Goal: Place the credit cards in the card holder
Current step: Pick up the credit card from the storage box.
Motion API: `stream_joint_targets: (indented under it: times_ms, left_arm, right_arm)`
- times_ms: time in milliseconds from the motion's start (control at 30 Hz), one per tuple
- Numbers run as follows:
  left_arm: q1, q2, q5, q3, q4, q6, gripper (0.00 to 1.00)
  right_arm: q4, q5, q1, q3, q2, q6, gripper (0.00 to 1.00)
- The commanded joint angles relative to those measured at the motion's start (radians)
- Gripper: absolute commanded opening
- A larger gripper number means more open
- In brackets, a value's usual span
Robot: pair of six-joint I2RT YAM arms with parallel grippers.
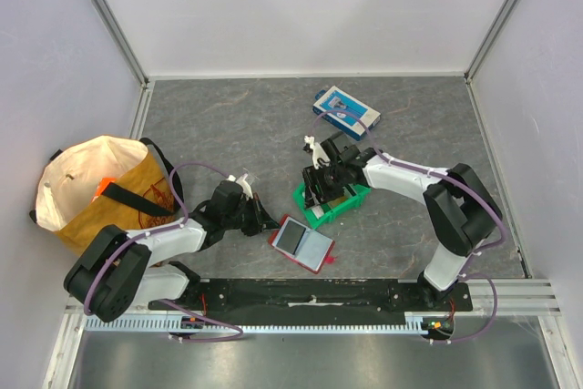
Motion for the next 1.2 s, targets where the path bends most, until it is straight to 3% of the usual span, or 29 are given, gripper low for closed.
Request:
stream_joint_targets:
  times_ms: [0,433,1167]
  left_arm:
    - [0.004,0.008,0.035,0.016,0.036,0.026,0.02]
    - [0.003,0.016,0.041,0.020,0.038,0.029,0.02]
    - [0.004,0.008,0.043,0.014,0.038,0.029,0.02]
  right_arm:
    - [-0.011,-0.036,0.004,0.045,-0.046,0.011,0.59]
    - [-0.022,-0.043,0.003,0.050,-0.054,0.005,0.38]
    - [-0.037,-0.058,-0.002,0.059,-0.075,0.011,0.46]
